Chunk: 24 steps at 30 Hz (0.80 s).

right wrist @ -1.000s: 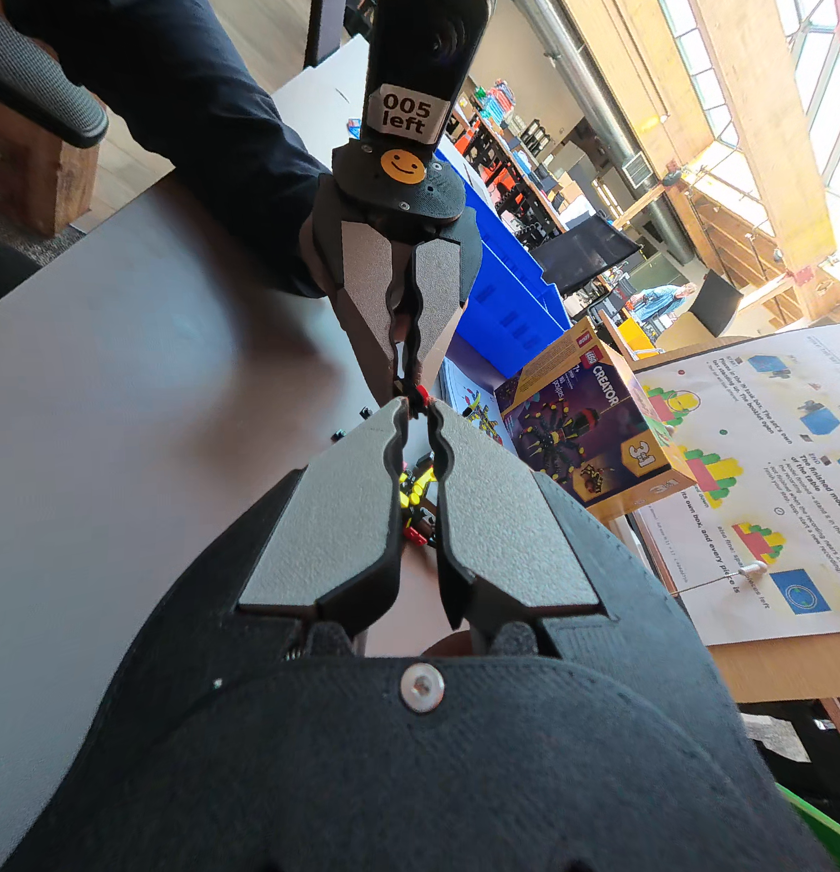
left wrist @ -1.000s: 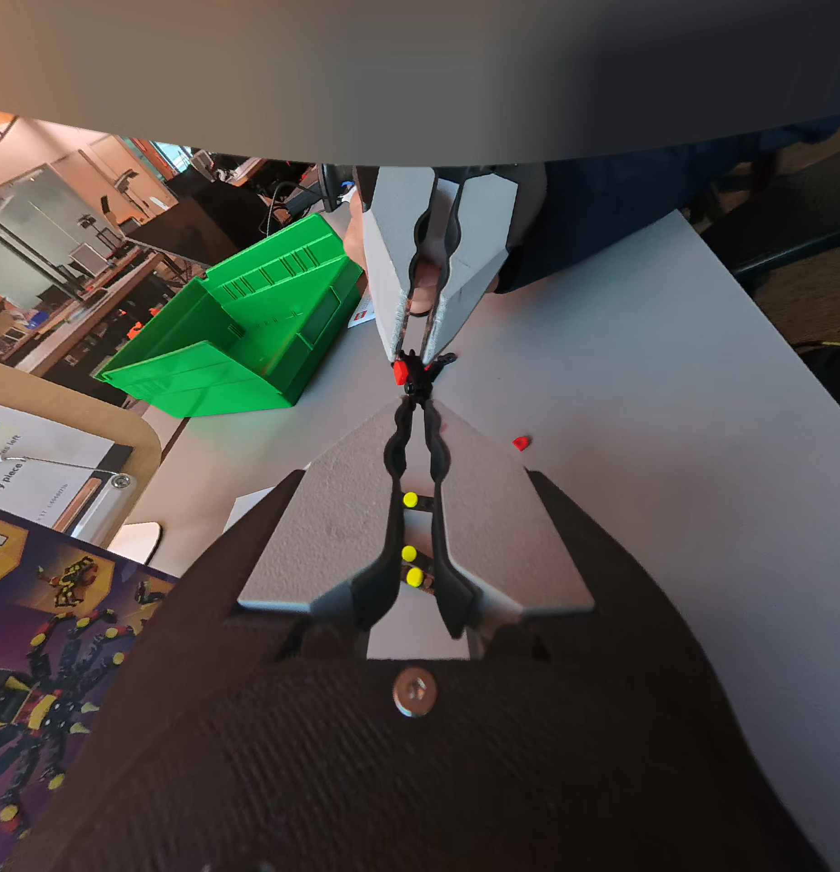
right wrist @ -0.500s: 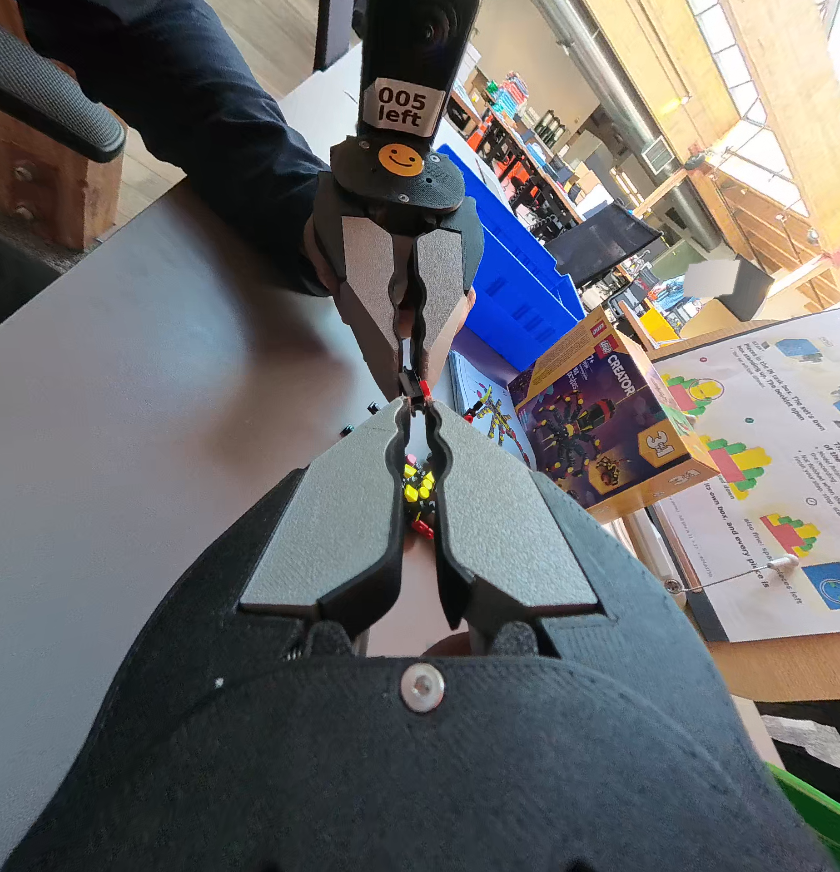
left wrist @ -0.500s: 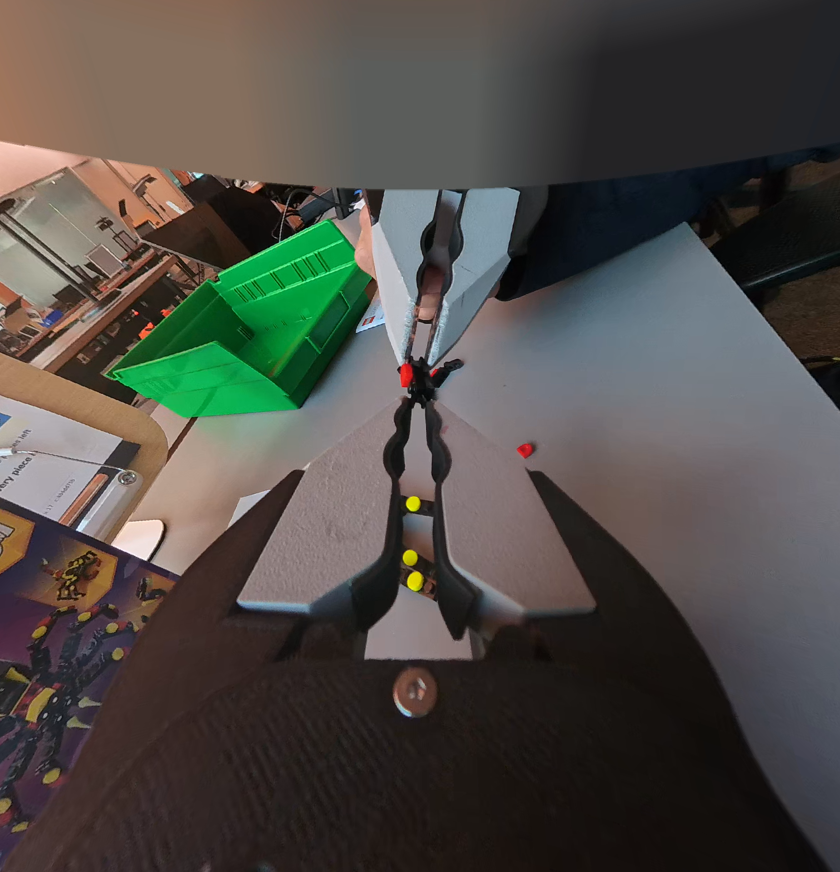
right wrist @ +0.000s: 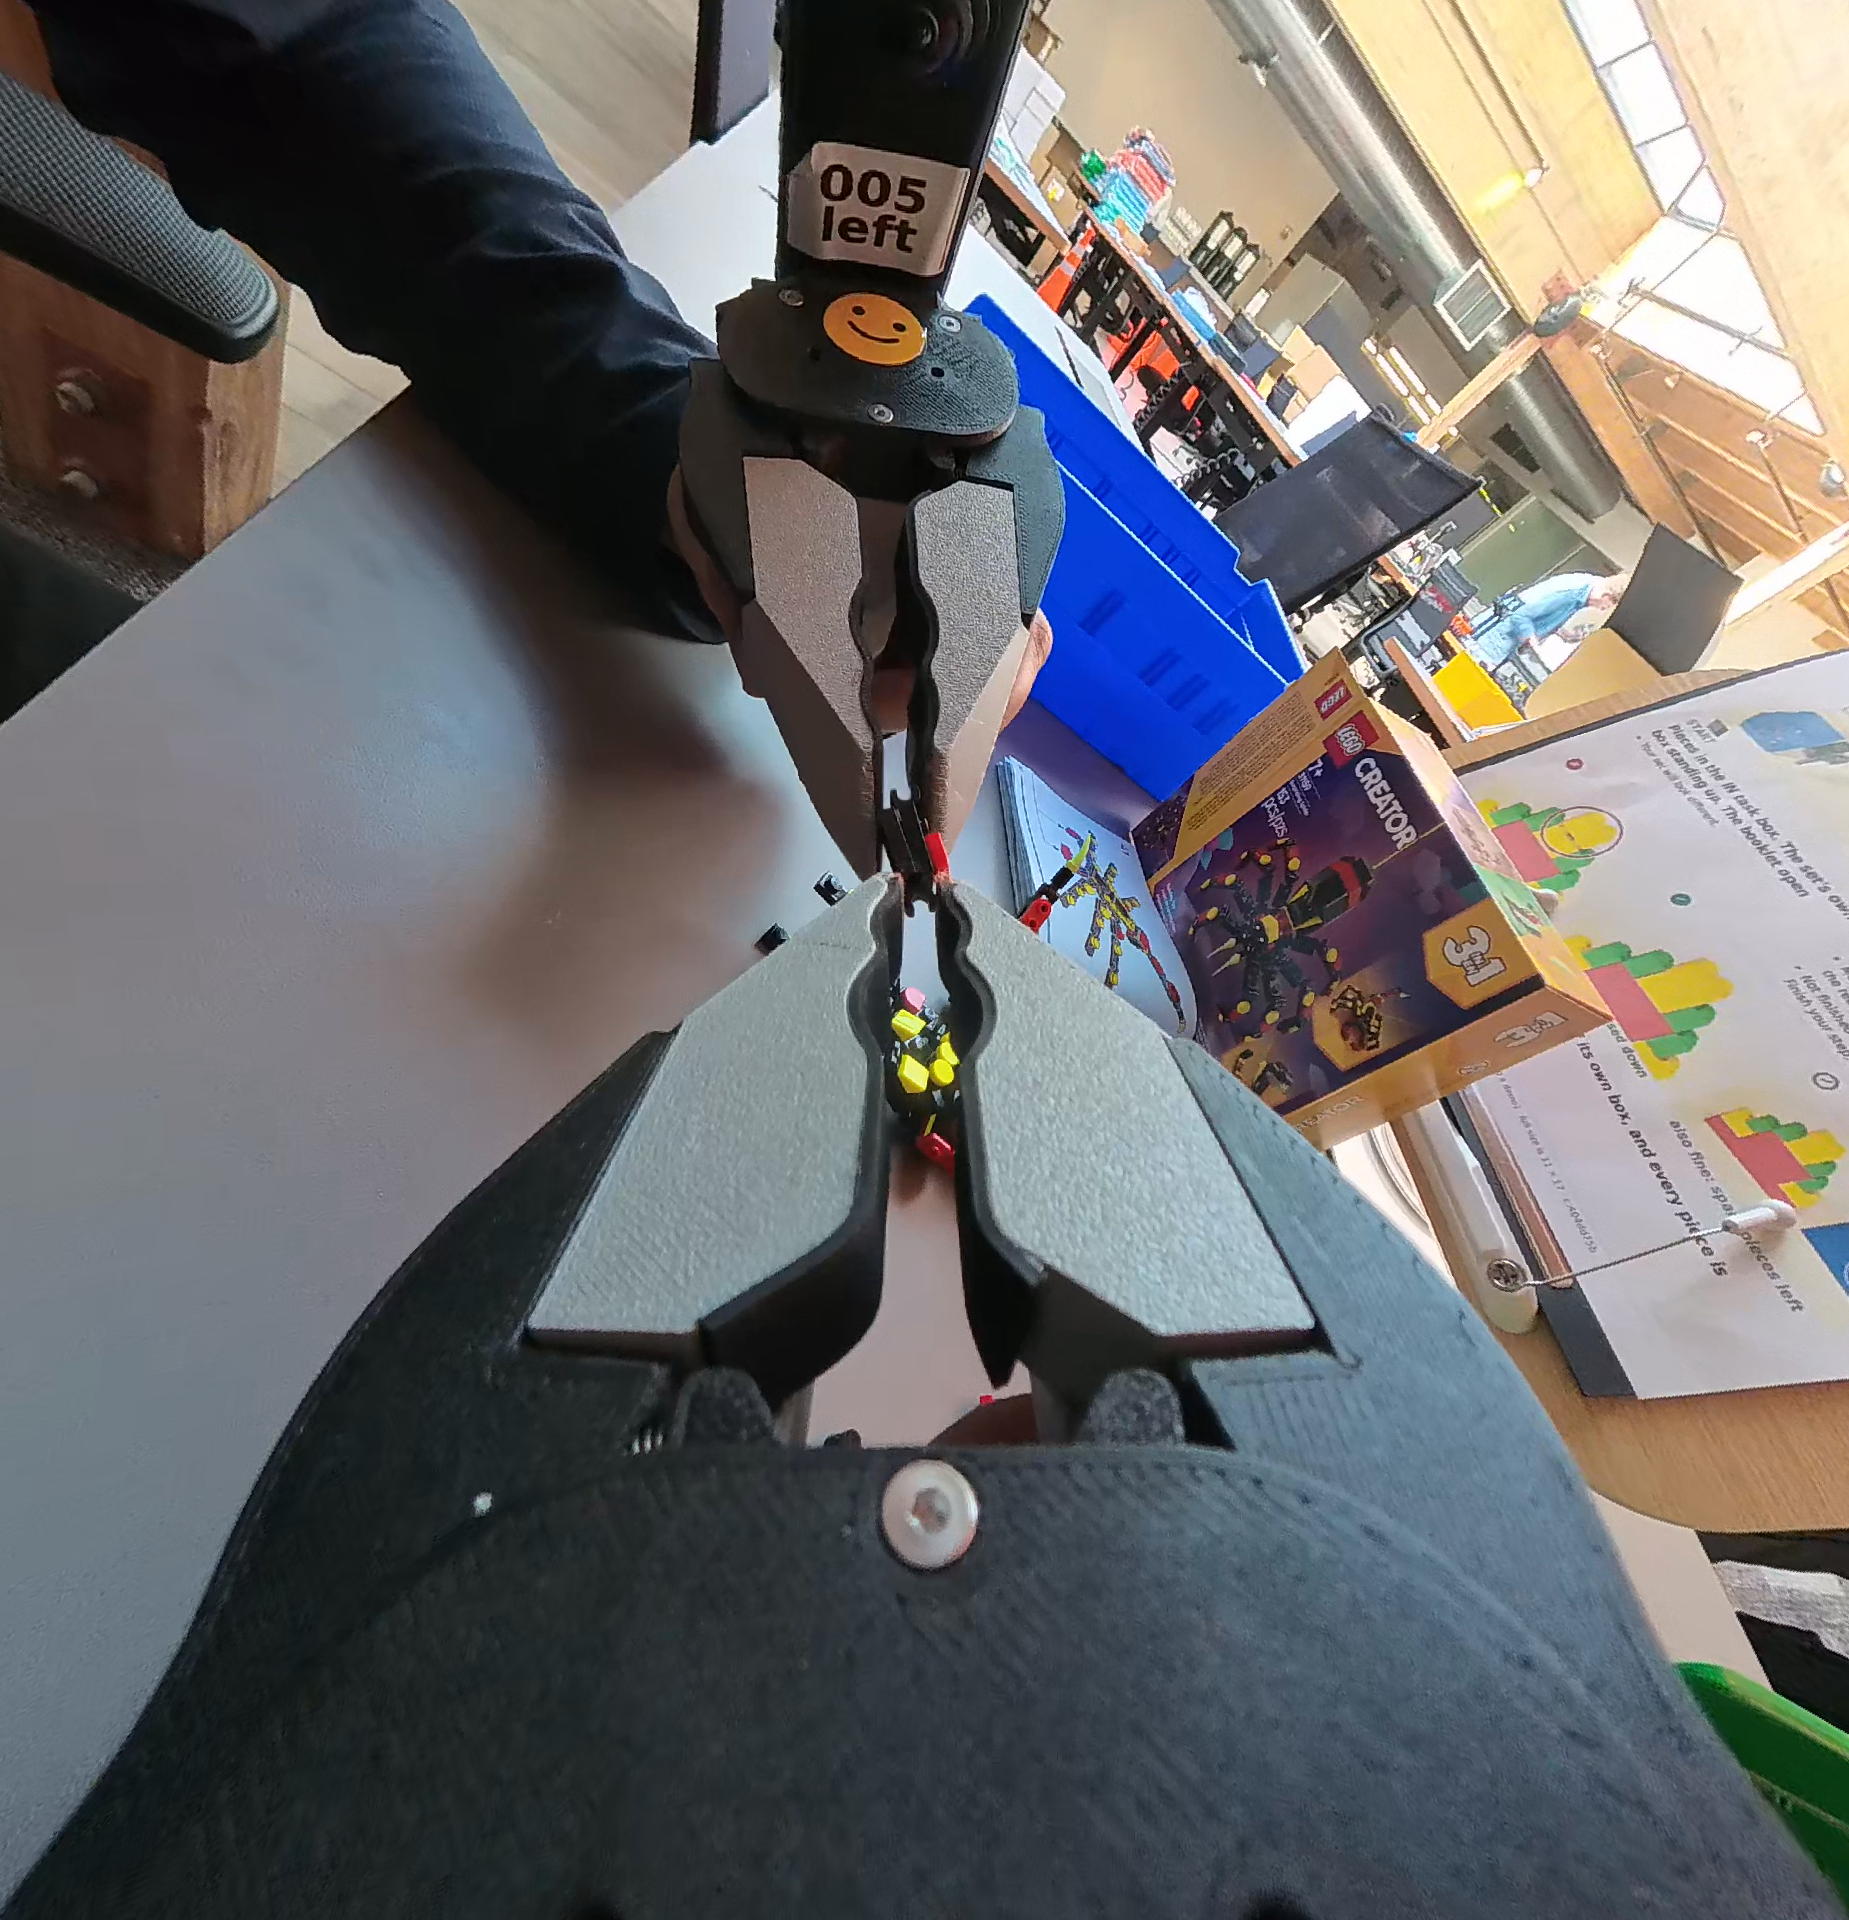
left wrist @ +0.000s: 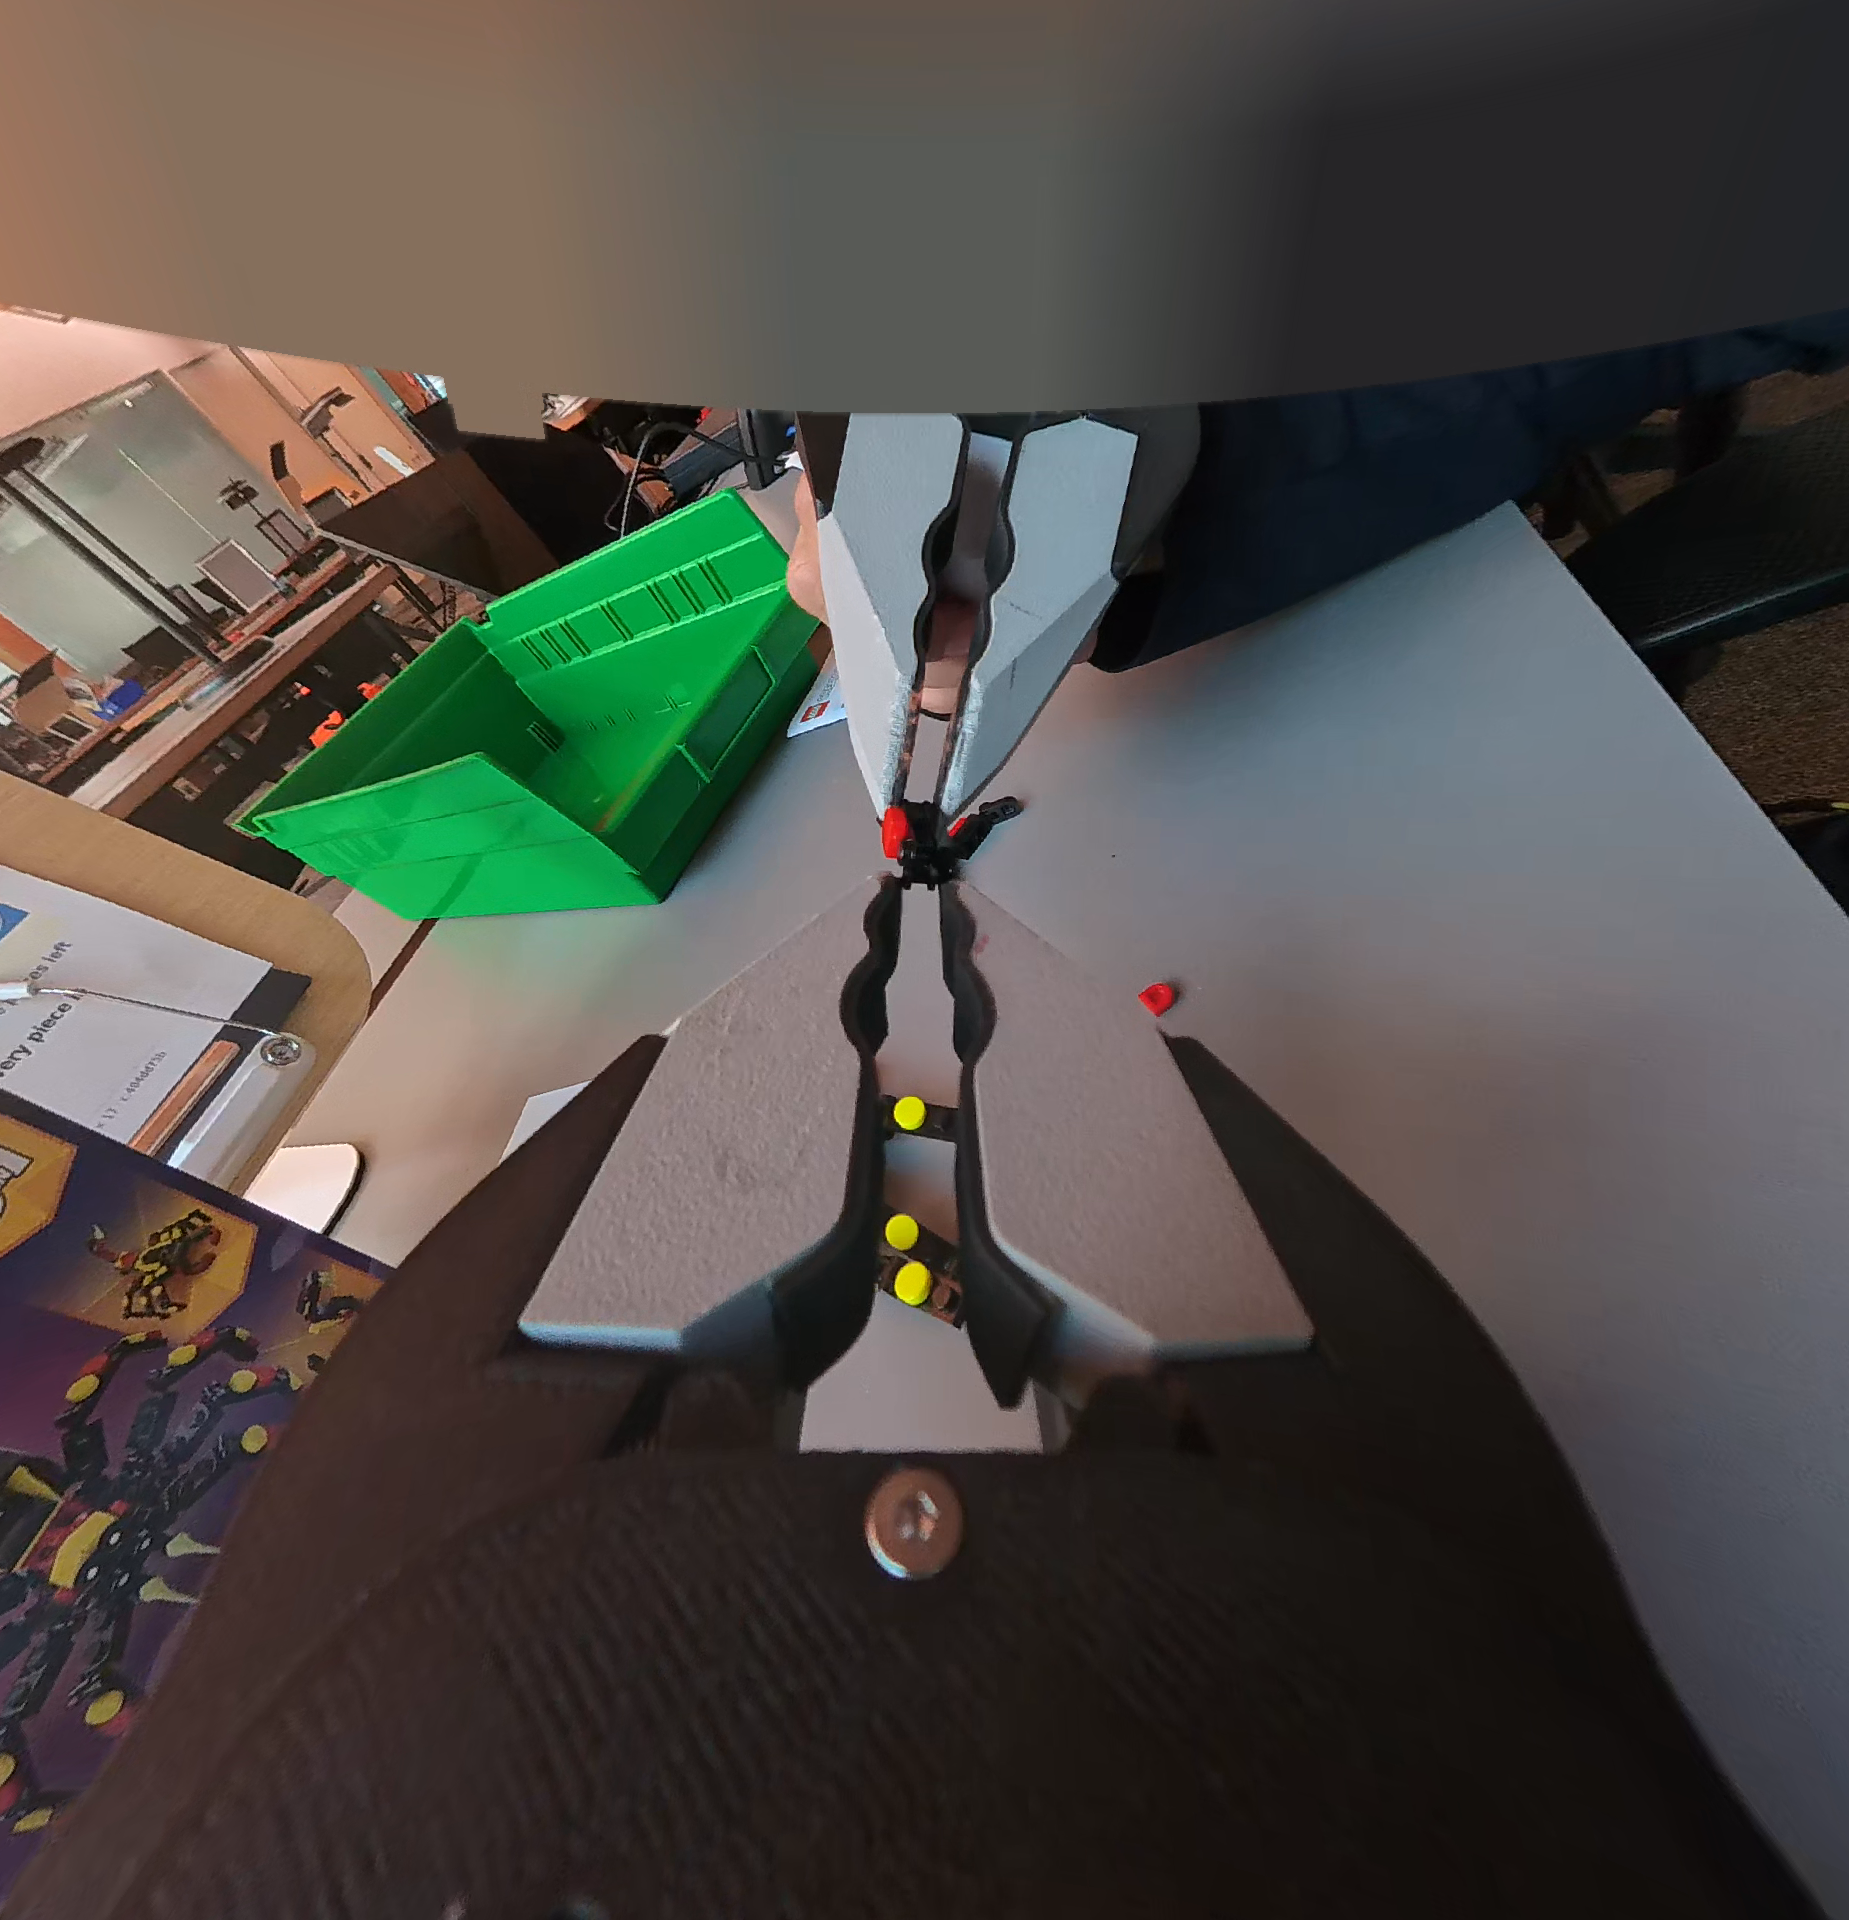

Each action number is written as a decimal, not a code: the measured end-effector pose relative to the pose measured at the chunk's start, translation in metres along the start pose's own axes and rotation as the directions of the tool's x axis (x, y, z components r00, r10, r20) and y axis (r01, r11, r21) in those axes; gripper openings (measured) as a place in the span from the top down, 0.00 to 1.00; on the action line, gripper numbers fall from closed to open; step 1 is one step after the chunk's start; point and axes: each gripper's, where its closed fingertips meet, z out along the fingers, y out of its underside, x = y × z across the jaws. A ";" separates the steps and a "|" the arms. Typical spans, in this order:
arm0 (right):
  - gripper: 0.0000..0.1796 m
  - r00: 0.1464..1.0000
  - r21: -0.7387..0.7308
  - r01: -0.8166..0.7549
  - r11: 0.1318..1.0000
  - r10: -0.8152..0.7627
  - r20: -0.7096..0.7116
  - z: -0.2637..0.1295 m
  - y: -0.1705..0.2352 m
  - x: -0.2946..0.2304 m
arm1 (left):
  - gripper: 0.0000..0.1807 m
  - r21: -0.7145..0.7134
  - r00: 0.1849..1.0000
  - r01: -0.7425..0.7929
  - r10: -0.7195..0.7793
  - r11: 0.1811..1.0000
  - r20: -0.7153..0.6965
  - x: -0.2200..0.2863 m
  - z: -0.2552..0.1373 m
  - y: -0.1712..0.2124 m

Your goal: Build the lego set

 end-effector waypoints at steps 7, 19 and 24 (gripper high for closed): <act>0.99 1.000 -0.016 -0.003 1.000 0.003 -0.004 0.001 0.004 0.001 | 0.97 0.002 1.000 0.000 0.000 1.000 0.008 -0.002 0.000 0.000; 0.99 1.000 -0.026 -0.003 1.000 0.003 -0.006 -0.001 0.007 0.004 | 0.96 -0.005 1.000 0.002 -0.002 1.000 0.006 -0.002 0.000 0.002; 0.99 1.000 -0.035 -0.002 0.999 0.002 0.000 0.001 0.009 0.002 | 0.97 0.007 1.000 0.016 -0.016 1.000 0.000 -0.002 -0.001 0.001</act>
